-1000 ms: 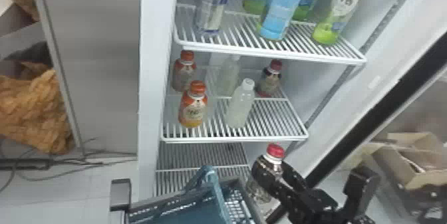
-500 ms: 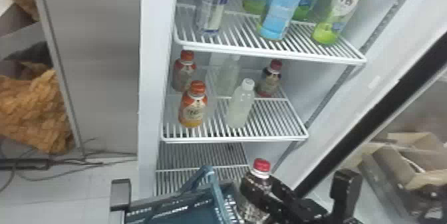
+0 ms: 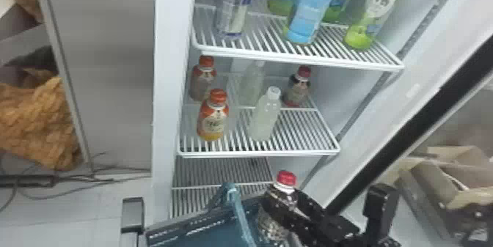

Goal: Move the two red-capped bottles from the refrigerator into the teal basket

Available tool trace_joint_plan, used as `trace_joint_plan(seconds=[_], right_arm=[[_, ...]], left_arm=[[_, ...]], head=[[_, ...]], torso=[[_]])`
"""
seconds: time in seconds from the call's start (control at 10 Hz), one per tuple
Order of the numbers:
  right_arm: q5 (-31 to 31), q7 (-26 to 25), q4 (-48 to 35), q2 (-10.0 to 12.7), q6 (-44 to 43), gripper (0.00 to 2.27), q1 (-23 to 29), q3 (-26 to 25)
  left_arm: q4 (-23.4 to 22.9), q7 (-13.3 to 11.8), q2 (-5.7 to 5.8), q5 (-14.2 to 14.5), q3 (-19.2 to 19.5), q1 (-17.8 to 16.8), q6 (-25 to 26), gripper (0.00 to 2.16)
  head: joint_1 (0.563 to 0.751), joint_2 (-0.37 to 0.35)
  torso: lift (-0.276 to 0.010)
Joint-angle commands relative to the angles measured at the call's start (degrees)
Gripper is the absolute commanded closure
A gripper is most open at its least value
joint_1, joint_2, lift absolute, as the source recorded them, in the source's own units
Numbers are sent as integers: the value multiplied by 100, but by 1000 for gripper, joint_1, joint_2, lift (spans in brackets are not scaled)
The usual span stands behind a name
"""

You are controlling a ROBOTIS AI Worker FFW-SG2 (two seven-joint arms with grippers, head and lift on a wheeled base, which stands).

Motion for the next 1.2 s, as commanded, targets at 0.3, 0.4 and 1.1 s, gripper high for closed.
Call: trace_joint_plan(seconds=[0.3,0.4,1.1], right_arm=[[-45,0,68,-19,98,421,-43,56],[-22,0,54,-19,126,323,-57,56],[172,-272,293,43,-1252,188,-212,67]], left_arm=[[1,0,-9,-11,15,-3,0,1128],[1,0,-9,-11,27,-3,0,1128],[29,0,0,-11,49,11,-28,1128]], head=[[695,-350],[695,-350],[695,-350]], torso=[[-228],[-228],[-228]])
